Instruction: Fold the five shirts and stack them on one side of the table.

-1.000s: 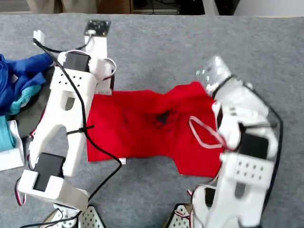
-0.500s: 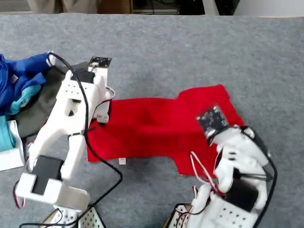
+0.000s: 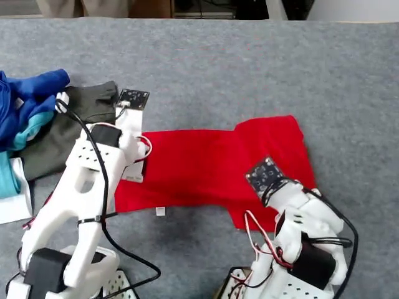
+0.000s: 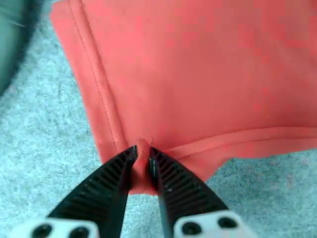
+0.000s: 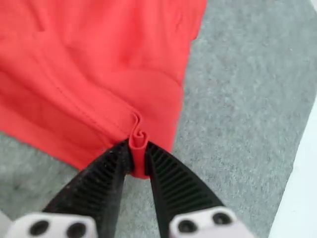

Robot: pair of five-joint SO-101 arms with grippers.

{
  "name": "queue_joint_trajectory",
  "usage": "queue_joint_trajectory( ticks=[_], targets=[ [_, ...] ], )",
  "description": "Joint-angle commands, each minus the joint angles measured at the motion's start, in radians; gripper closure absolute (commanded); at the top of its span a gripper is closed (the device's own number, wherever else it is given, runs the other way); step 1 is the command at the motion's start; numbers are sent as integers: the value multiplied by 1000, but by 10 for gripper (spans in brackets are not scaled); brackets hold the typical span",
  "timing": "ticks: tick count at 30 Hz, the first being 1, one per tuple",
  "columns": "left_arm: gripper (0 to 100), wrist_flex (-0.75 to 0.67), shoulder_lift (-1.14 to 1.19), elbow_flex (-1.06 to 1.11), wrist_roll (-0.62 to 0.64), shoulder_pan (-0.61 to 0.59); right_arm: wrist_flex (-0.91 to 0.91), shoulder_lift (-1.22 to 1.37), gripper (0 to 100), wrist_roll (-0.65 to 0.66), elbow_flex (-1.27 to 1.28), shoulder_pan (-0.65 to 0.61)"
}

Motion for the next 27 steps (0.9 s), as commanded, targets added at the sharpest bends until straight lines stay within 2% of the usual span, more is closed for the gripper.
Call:
queue_joint_trajectory(
  ticks=[1, 6, 13, 18, 23, 27],
  targets=[
    [981, -12, -28, -2, -9, -17, 28, -1, 994, 64, -15, 22],
    [981, -12, -25, 17, -9, -15, 57, -1, 994, 144, -16, 25],
    [981, -12, -25, 71, -12, -12, 58, -1, 994, 229, -7, 91],
    [981, -12, -25, 77, -11, -15, 58, -1, 994, 244, -7, 82],
    [978, -12, -25, 71, -5, -17, 107, -1, 988, 358, -7, 82],
    [898, -12, -27, 71, 29, -48, 147, -1, 910, 417, -10, 82]
  ],
)
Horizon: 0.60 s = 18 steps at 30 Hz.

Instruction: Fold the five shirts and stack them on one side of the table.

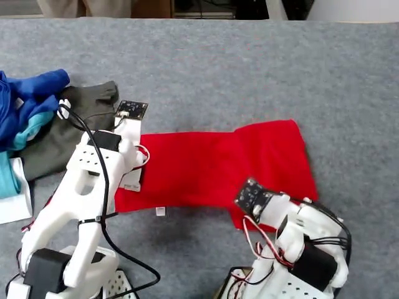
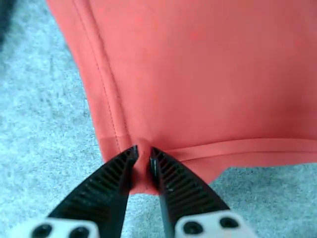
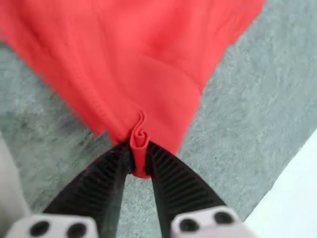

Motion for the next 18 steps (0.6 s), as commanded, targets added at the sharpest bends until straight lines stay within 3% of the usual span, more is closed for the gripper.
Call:
queue_joint_trajectory(
  ticks=[1, 6, 11, 13, 15, 18],
  targets=[
    [869, -11, -25, -17, 61, -49, 31, 2, 883, 58, -12, 10],
    [823, -2, -31, -17, 74, -89, 32, 2, 778, 87, -30, 18],
    [825, 49, -31, -75, 80, -94, 26, 12, 771, 83, -134, 18],
    [826, 84, -31, -149, 84, -91, 5, 13, 843, 78, -171, 16],
    [850, 91, -22, -219, 133, -86, -69, 16, 992, 21, -170, 8],
    [966, 38, -10, -269, 215, -80, -216, 65, 963, -54, -124, -21]
  ],
)
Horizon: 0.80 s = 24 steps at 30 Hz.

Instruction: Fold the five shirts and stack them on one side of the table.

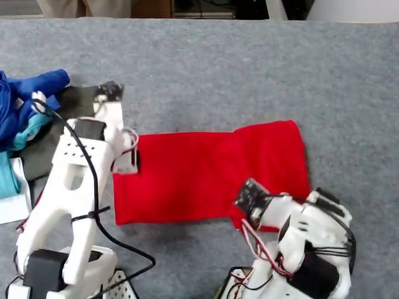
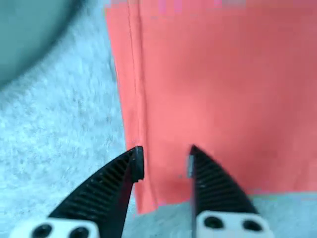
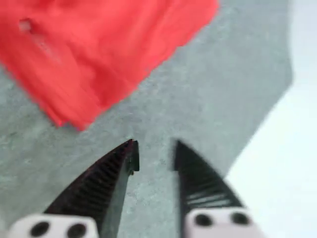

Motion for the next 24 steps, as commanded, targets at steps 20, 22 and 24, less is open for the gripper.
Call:
queue_joint_trajectory(
  ticks=[20, 22, 24],
  targets=[
    [981, -308, 722, -322, 87, 11, -678, 1348, 993, -506, -469, -248],
    [981, -307, 762, -381, 87, -8, -720, 1466, 993, -531, -519, -248],
    [981, -307, 794, -433, 87, -21, -752, 1583, 993, -552, -568, -245]
  ],
)
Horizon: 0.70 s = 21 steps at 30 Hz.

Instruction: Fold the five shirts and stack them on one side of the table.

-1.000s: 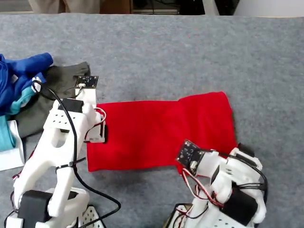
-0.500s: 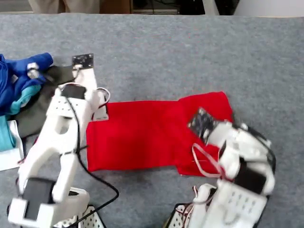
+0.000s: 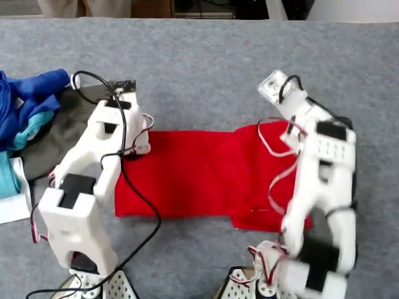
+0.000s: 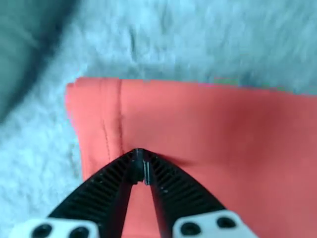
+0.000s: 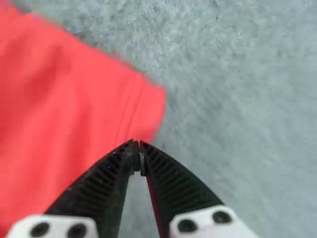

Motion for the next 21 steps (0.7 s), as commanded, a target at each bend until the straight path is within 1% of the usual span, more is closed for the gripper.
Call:
queue_joint_trajectory(
  ticks=[1, 11, 15, 17, 19, 21],
  targets=[
    [981, -15, 62, -126, 6, -35, -68, 199, 993, -46, -124, -8],
    [981, -17, 156, -299, 6, -57, -80, 553, 993, -232, -490, 16],
    [981, -15, 170, -358, 6, -57, -68, 657, 993, -244, -636, 19],
    [981, -12, 163, -371, 6, -57, -34, 684, 993, -244, -690, 19],
    [981, 23, 162, -404, 3, -57, 28, 679, 993, -244, -739, 19],
    [981, 103, 162, -466, 0, -57, 101, 656, 993, -244, -786, 21]
  ],
)
